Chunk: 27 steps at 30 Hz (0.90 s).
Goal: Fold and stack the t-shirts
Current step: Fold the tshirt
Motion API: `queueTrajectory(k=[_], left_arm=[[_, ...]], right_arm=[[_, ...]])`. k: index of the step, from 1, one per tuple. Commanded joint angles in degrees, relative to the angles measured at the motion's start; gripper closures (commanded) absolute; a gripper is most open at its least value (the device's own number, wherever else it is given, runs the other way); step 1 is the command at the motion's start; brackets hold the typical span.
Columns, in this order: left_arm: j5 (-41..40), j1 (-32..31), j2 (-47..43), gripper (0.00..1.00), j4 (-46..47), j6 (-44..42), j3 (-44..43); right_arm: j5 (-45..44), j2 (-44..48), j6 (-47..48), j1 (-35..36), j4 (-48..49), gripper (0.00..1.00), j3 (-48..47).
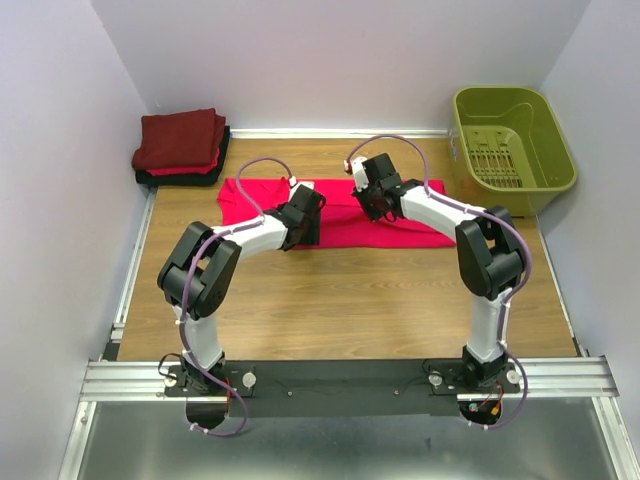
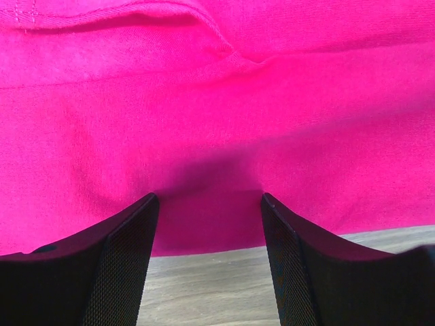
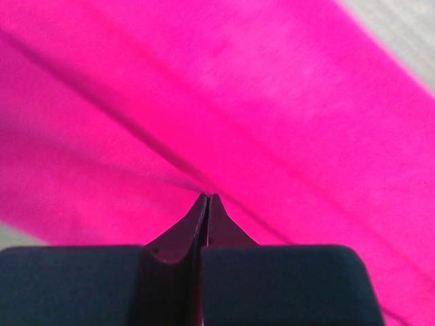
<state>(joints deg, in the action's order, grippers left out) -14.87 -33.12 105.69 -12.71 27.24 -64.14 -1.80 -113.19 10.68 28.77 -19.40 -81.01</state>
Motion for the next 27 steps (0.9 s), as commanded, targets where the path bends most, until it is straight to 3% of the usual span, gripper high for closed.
queueTrajectory(k=[1,9,13,14,18,19,27], left_arm=[[1.25,-0.54,-0.22,0.3,0.23,0.18,1.73],[1.51,-0.45,-2.06,0.3,0.06,0.97,3.76],[1.43,-0.45,-4.0,0.3,-0.38,2.37,4.11],[1.34,-0.45,-4.61,0.3,-0.56,2.64,3.85],[-0.5,0.25,-8.12,0.29,-2.31,3.86,2.62],[-0.68,0.86,-9.96,0.28,-2.58,3.96,2.35],[-1.92,13.24,-13.76,0.28,-3.99,2.73,3.31]], right_arm=[[-7.5,-3.96,3.29,0.05,0.06,0.91,-3.27],[-24.27,-10.56,4.1,-0.03,-0.11,0.75,-12.84],[-29.65,-10.3,2.16,-0.38,-0.11,0.73,-12.68],[-30.36,-9.95,1.81,-0.3,-0.03,0.64,-11.98],[-29.5,-5.21,-1.18,-0.3,-0.2,0.63,-6.37],[-29.22,-2.42,-3.27,-0.39,-0.11,0.56,-5.05],[-23.34,9.38,-18.05,-2.31,-1.08,0.5,9.46]])
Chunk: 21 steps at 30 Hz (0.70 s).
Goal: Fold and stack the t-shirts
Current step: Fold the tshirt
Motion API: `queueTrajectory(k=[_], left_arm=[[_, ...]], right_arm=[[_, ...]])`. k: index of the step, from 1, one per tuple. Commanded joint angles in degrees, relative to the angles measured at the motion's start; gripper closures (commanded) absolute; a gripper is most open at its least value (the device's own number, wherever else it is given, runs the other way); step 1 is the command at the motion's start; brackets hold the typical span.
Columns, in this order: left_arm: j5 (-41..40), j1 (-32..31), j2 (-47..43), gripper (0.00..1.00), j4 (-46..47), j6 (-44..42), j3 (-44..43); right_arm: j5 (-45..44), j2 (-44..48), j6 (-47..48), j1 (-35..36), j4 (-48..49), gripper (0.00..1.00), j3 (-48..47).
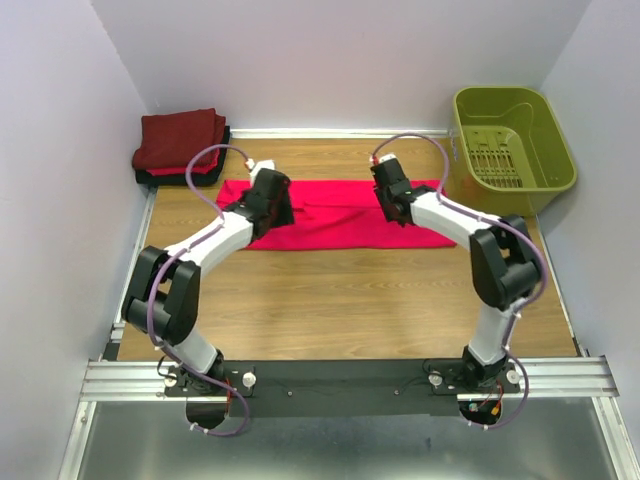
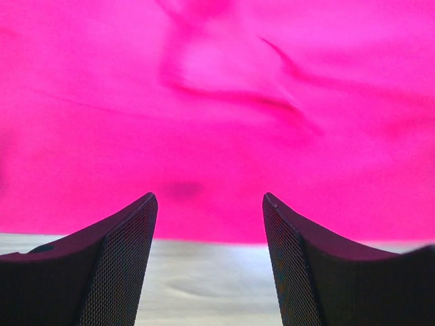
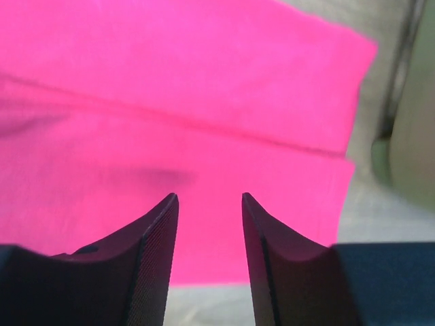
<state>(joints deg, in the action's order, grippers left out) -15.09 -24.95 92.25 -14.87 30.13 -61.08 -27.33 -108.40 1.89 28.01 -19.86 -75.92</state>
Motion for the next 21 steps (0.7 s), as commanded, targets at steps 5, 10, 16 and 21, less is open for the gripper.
queueTrajectory(k=[5,10,16,21], left_arm=[[-1.34,12.11,0.83,0.28,-0.25,-1.92,2.98],[-1.26,16.59,3.46,0.29,0.9,-2.09,4.48],[-0.82,19.15,6.1,0.29,-0.15,-1.39,5.71],[2.07,22.3,5.4,0.3,-1.47,-0.69,10.61]], right_arm=[[4.56,8.81,-16.56,-6.47,-0.89,0.48,13.07],[6.32,11.72,-21.39,-12.1,-0.71,0.48,17.73],[9.84,11.54,-22.89,-15.52,-0.53,0.48,22.04],[14.4,14.69,-25.62,-17.64,-1.41,0.48,27.4]])
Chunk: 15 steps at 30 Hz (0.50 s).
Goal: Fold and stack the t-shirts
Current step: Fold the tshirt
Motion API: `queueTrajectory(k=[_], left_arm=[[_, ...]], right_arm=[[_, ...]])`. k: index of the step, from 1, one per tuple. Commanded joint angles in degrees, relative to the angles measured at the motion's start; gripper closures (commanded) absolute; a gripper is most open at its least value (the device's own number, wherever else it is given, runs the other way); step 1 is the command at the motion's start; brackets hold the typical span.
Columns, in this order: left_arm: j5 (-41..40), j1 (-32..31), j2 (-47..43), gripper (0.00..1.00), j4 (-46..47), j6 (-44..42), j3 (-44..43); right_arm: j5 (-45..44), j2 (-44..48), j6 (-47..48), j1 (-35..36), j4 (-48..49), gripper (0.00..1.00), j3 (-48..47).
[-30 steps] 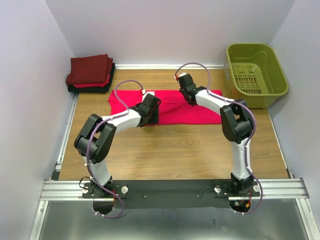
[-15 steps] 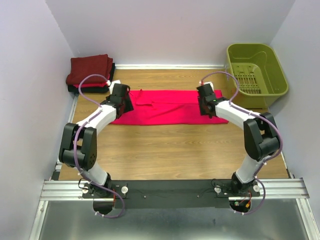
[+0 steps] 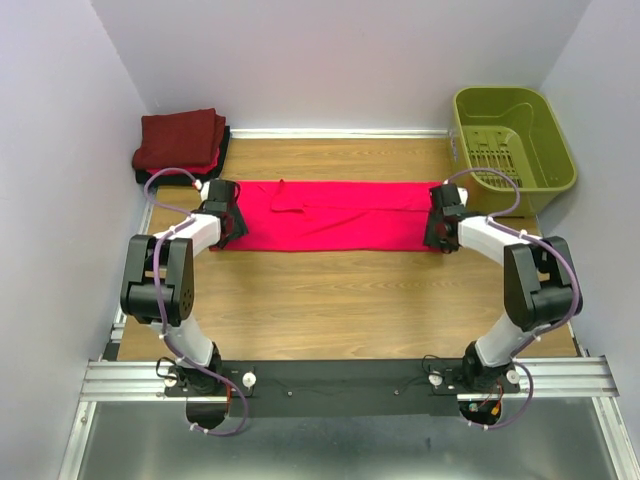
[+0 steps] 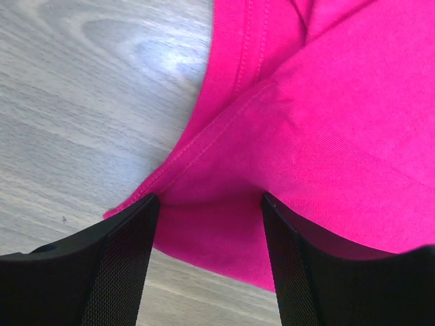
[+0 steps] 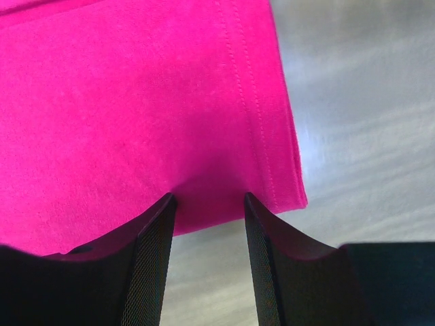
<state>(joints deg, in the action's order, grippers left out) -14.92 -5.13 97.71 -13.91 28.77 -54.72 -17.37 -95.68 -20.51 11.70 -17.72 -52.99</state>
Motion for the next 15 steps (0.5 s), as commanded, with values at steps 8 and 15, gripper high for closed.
queueTrajectory(k=[8,15], left_arm=[[4.54,8.9,-10.51,0.3,-5.07,2.07,15.06],[4.89,9.35,-24.49,0.27,-8.5,4.89,14.92]], right_arm=[[14.01,11.38,-11.04,-3.36,-12.33,0.47,15.18],[18.86,20.53,-7.53,-2.74,-18.49,0.44,5.75]])
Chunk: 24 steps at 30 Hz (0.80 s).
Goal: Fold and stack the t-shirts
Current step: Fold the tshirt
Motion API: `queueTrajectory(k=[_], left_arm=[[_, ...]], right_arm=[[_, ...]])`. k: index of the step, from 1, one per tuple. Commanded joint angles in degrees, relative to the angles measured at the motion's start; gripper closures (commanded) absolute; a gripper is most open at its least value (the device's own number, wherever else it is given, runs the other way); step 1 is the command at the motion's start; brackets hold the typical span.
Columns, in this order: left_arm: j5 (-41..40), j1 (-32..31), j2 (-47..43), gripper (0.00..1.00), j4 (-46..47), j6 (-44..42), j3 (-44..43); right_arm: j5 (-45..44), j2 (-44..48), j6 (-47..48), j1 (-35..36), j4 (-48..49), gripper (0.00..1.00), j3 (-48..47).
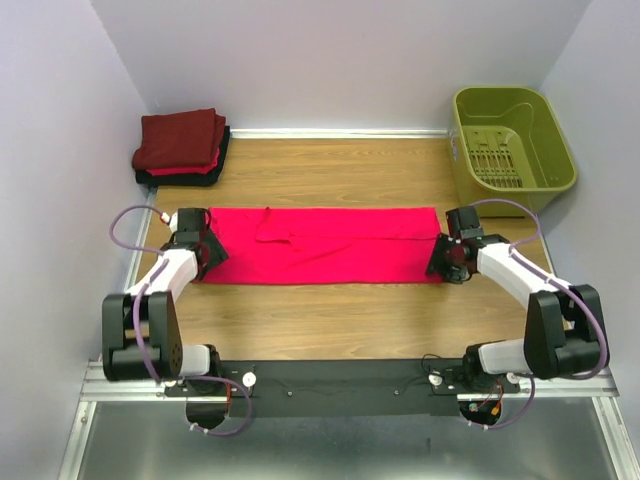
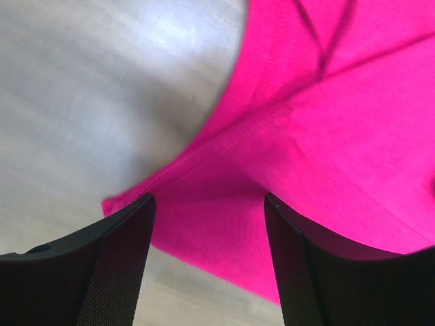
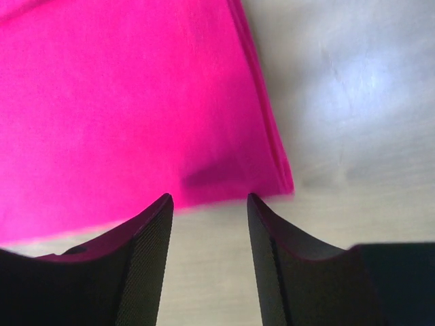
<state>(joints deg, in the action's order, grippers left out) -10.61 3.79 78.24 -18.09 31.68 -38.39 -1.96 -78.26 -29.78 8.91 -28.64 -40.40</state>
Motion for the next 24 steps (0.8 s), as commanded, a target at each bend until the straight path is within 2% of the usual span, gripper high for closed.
queueTrajectory(k=[1,5,6,7,12,15,21,24], left_arm=[[1.46,0.43,-6.94,0.26,-4.67,1.89,-2.21],[5.16,-2.38,-9.15,0.26,-4.59,2.77,-6.25],[5.86,-3.52,-9.15,0.26,-4.42,3.21,-8.0],[6.3,-6.57,-8.63,0.26,-3.63,3.56,-8.71],[7.62,-13.01,-2.75,0.31,-1.08,4.97,-12.58],[5.88,-16.0,2.08,0.33,1.38,4.71,-14.25],[4.55,-17.24,12.71,0.33,2.44,2.6,-17.59],[4.11,-17.77,14.66,0.33,2.62,2.42,-18.3]], right_arm=[[3.54,2.94,4.09,0.67,-8.52,0.43,-8.71],[2.31,0.83,8.5,6.89,-8.45,0.43,-16.89],[0.48,-0.74,9.03,10.74,-7.84,0.43,-17.69],[-0.76,-1.62,9.21,12.52,-7.22,0.43,-19.09],[0.29,-7.77,6.85,20.87,-1.42,0.43,-20.86],[1.25,-9.71,5.7,23.17,0.78,0.43,-20.24],[1.43,-11.04,4.91,24.14,3.24,0.43,-16.2],[1.52,-10.16,4.47,24.23,3.77,0.43,-14.97]])
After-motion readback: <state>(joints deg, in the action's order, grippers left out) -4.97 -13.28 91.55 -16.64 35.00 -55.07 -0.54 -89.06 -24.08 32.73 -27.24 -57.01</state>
